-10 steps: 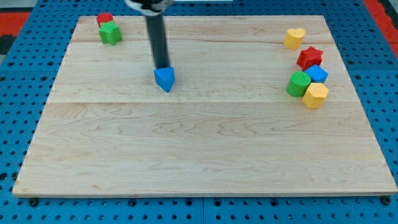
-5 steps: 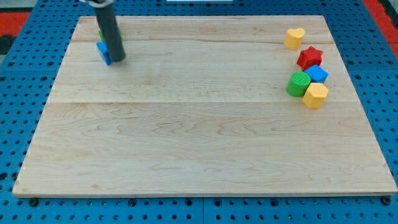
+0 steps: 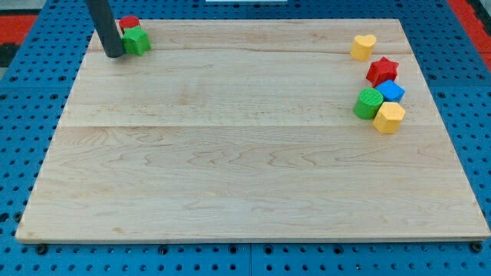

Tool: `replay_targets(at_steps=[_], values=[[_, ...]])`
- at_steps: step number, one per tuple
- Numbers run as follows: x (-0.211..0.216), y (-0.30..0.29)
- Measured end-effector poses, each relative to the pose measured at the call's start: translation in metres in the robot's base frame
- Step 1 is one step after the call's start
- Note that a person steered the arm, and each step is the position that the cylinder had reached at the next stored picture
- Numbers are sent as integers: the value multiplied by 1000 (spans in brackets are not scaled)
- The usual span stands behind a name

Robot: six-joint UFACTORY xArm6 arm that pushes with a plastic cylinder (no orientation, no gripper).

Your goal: Push the triangle to the left of the red circle

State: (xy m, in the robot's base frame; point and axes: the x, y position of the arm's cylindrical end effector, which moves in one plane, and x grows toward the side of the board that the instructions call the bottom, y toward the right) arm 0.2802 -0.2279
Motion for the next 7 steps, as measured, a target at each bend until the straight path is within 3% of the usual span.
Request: replay_targets(at_steps=[6,7], values=[[-16,-13],[-1,24]])
